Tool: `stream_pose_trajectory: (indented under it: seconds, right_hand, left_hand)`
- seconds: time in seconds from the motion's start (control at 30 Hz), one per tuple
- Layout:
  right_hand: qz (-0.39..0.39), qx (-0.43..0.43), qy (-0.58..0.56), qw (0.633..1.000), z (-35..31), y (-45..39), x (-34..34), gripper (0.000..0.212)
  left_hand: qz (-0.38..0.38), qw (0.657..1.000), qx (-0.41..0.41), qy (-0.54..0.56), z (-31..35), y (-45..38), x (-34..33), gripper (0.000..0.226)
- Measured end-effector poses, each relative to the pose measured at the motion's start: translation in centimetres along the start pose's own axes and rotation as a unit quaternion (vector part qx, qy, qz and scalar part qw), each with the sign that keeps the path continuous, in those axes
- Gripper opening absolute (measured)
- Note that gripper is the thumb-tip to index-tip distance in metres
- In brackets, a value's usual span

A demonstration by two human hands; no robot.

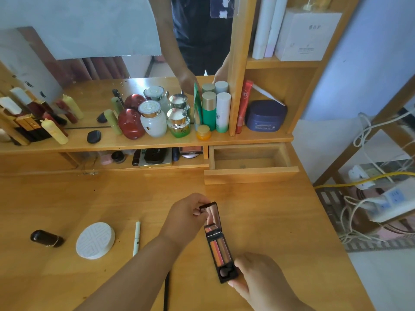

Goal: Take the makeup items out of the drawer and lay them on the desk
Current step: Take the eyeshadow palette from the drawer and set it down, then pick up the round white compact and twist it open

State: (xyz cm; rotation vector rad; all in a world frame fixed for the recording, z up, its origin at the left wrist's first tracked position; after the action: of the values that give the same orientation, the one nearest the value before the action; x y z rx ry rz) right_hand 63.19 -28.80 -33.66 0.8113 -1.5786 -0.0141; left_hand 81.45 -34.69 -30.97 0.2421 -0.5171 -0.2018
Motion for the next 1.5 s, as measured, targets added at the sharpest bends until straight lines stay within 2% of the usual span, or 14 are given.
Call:
stream_pose_trajectory:
  seconds: [0.1, 0.17, 0.23, 0.6, 0.83, 1.03, 1.1, 1.23, 1.3, 1.4, 1.5]
  right_hand:
    - [-0.003, 0.035, 0.002, 0.999, -1.1, 0.0, 0.4, 0.042]
    - [0.011, 0.05, -0.035, 0.998, -1.9, -0.3, 0.8, 0.036]
    - [-0.018, 0.057, -0.029, 0.998, -2.6, -0.9, 0.7, 0.038]
    - [-0.029, 0.021, -0.057, 0.998, -2.7, -1.0, 0.7, 0.037]
    - [0.011, 0.018, -0.059, 0.998, -2.8, -0.3, 2.0, 0.049]
    - [0.068, 0.048, -0.052, 0.995, -5.5, -1.1, 3.0, 0.038]
    - [0.062, 0.064, -0.048, 0.995, -7.3, -1.9, 3.5, 0.036]
    - [0.054, 0.103, -0.067, 0.991, -10.9, -3.7, 3.7, 0.042]
    - [0.043, 0.111, -0.082, 0.989, -13.0, -4.7, 3.9, 0.045]
    - [0.035, 0.128, -0.082, 0.988, -15.7, -6.4, 3.5, 0.051]
    - [0.04, 0.124, -0.097, 0.987, -18.1, -8.0, 2.9, 0.063]
  left_hand:
    - [-0.008, 0.999, 0.002, 0.033, 0.4, -0.9, -0.2, 0.027]
    - [-0.016, 0.999, -0.001, 0.041, 0.6, -1.5, -0.2, 0.025]
    - [-0.024, 0.999, -0.004, 0.042, 0.7, -1.9, -0.1, 0.023]
    - [-0.011, 1.0, -0.006, 0.027, 0.0, -1.9, 0.9, 0.021]
    - [-0.024, 0.997, 0.007, 0.076, -0.7, -0.5, 2.3, 0.04]
    - [0.021, 0.997, 0.03, 0.07, -2.7, 3.2, 5.7, 0.038]
    - [0.032, 0.998, 0.038, 0.028, -4.2, 4.9, 7.0, 0.039]
    - [0.07, 0.981, 0.043, -0.173, -7.3, 8.3, 10.7, 0.047]
    - [0.032, 0.973, 0.034, -0.227, -8.7, 9.6, 12.6, 0.058]
    - [-0.064, 0.95, 0.074, -0.295, -10.9, 10.9, 14.8, 0.076]
    - [-0.11, 0.928, 0.098, -0.342, -12.0, 11.5, 16.2, 0.081]
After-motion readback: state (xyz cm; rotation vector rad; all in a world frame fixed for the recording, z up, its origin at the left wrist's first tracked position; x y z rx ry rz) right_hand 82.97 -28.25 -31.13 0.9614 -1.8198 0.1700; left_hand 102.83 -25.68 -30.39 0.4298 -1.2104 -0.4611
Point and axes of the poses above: each hand's wrist, its own y-axis away from the middle knuckle, its own x-axis out of the back of the hand, z = x × y, the point moved 2 cm from there along -y, towards the middle knuckle, and after that the axes turned 12 degrees about -z, right-handed, at the moved point
